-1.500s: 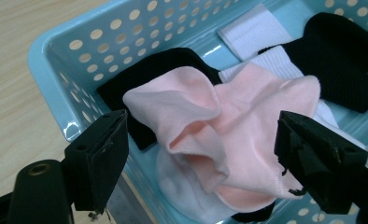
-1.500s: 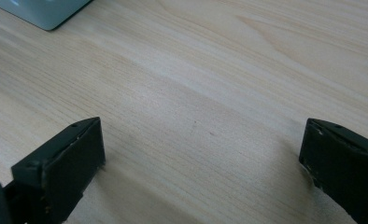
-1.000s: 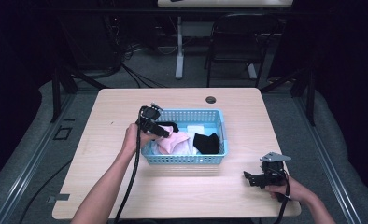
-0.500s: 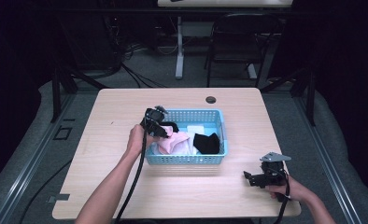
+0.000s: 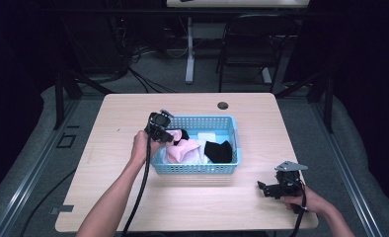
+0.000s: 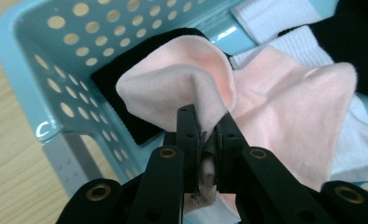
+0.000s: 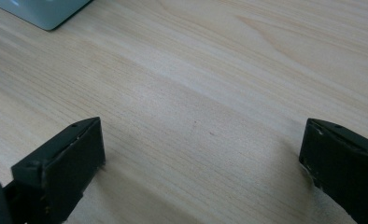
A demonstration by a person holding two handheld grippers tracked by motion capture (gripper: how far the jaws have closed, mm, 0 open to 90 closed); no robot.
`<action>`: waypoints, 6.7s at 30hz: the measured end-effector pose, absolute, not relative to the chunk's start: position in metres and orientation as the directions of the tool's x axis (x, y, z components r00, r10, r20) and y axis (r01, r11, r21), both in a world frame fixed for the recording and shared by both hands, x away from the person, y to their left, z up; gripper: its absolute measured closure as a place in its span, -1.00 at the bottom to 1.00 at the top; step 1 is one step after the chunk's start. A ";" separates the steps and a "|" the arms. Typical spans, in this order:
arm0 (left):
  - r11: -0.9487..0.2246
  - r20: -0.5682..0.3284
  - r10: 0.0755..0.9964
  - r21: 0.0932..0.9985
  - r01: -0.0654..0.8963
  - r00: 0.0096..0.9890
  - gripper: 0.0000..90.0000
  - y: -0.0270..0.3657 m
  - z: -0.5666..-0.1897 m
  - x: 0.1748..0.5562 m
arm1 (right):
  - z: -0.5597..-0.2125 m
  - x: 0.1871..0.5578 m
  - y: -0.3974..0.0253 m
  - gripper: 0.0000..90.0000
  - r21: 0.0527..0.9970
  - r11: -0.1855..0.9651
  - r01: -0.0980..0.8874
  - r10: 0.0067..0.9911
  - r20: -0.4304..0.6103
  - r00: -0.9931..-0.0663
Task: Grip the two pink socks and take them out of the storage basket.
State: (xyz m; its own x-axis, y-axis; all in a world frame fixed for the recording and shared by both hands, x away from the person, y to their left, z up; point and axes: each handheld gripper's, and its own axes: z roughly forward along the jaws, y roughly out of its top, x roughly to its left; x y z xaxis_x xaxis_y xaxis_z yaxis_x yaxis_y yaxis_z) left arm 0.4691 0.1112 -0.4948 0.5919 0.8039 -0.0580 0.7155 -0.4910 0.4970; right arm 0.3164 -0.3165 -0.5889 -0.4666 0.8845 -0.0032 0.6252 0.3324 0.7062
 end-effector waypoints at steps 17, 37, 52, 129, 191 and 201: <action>-0.498 -0.060 0.774 0.558 0.664 0.630 0.86 0.117 -0.459 0.455 | -0.589 0.316 -0.317 -1.00 0.705 0.334 0.626 0.885 -0.005 -0.466; -0.456 -0.077 0.768 0.631 0.627 0.636 0.86 0.141 -0.411 0.442 | -0.589 0.316 -0.316 -1.00 0.707 0.332 0.625 0.884 -0.001 -0.468; -0.369 -0.093 0.819 0.671 0.643 0.566 0.86 0.203 -0.394 0.425 | -0.589 0.316 -0.316 -1.00 0.706 0.333 0.625 0.885 -0.004 -0.466; -0.253 -0.155 0.878 0.653 0.713 0.453 -1.00 0.260 -0.442 0.394 | -0.589 0.317 -0.316 -1.00 0.709 0.330 0.624 0.883 0.002 -0.470; -0.525 -0.105 0.777 0.434 0.732 0.620 -0.51 0.082 -0.517 0.450 | -0.589 0.316 -0.317 -1.00 0.709 0.336 0.620 0.878 0.003 -0.478; -0.529 -0.061 0.805 0.374 0.762 0.589 -0.25 0.079 -0.520 0.453 | -0.589 0.316 -0.317 -1.00 0.709 0.336 0.621 0.878 0.002 -0.478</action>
State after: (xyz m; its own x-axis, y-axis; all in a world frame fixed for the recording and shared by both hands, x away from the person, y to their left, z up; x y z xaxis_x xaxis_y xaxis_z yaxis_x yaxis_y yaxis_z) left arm 0.4535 0.0793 -0.5204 0.5895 0.8055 -0.0611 0.7618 -0.5291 0.3738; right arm 0.3161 -0.3166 -0.5892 -0.4783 0.8782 0.0024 0.6205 0.3360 0.7085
